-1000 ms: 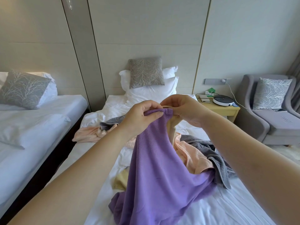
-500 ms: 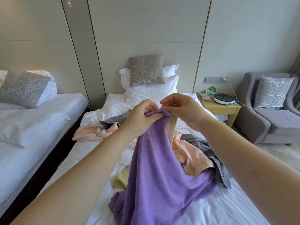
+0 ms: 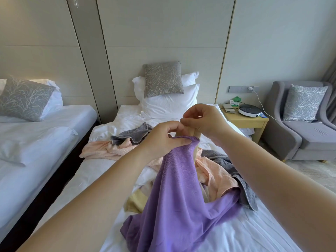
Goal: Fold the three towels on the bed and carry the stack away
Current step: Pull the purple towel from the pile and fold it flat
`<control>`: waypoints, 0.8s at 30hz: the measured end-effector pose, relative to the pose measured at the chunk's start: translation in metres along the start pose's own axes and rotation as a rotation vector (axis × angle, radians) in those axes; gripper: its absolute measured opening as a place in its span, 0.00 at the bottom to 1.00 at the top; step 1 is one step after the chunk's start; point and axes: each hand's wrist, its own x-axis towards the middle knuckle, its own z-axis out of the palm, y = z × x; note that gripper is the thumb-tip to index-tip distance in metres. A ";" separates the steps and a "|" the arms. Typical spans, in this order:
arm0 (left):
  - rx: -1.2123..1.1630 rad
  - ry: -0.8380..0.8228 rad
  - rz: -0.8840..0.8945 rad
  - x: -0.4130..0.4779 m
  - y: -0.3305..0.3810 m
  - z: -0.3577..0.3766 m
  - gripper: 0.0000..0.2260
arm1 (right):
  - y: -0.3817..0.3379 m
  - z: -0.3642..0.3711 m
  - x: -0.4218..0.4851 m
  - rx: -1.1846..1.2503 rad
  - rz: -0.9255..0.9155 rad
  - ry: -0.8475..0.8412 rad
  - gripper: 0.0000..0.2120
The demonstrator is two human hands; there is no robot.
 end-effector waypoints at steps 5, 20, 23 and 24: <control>-0.061 0.185 0.017 0.000 0.001 -0.002 0.08 | 0.002 -0.008 -0.003 0.380 0.046 -0.217 0.06; 0.451 0.236 0.013 -0.002 -0.001 -0.025 0.07 | 0.010 0.002 -0.014 0.352 -0.086 -0.119 0.09; 0.361 0.253 0.023 -0.002 -0.003 -0.024 0.10 | 0.014 0.005 -0.017 0.444 -0.130 -0.165 0.06; 0.322 0.260 0.024 -0.003 -0.002 -0.023 0.11 | 0.016 0.006 -0.017 0.439 -0.129 -0.177 0.05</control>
